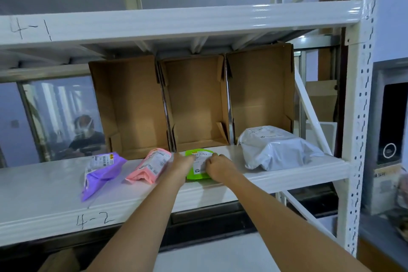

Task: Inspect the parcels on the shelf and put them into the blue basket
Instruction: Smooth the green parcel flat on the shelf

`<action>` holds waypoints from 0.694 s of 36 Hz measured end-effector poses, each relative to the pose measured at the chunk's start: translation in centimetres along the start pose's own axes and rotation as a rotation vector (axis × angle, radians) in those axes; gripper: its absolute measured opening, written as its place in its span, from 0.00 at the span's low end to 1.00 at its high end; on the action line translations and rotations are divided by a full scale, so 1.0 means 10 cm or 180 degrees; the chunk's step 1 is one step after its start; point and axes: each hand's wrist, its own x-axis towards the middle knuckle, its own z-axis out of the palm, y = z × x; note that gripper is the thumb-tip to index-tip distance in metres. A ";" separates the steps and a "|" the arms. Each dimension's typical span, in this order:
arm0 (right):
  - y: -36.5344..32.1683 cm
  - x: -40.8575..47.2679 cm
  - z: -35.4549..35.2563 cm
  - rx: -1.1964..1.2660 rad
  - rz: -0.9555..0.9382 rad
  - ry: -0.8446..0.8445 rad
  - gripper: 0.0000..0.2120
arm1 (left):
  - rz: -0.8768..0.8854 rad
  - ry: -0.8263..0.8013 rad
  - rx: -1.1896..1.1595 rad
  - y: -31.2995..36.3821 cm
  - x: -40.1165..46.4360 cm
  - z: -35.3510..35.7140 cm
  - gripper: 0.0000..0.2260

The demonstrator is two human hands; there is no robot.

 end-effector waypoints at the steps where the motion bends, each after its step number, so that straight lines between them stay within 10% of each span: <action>1: 0.01 0.01 -0.01 0.0098 -0.0027 0.0014 0.20 | -0.0073 -0.0014 -0.0288 -0.06 0.13 -0.01 0.24; 25: 0.02 -0.11 -0.33 -0.1023 0.0173 0.0054 0.20 | -0.0050 0.0025 -0.0648 0.25 -0.06 0.70 0.16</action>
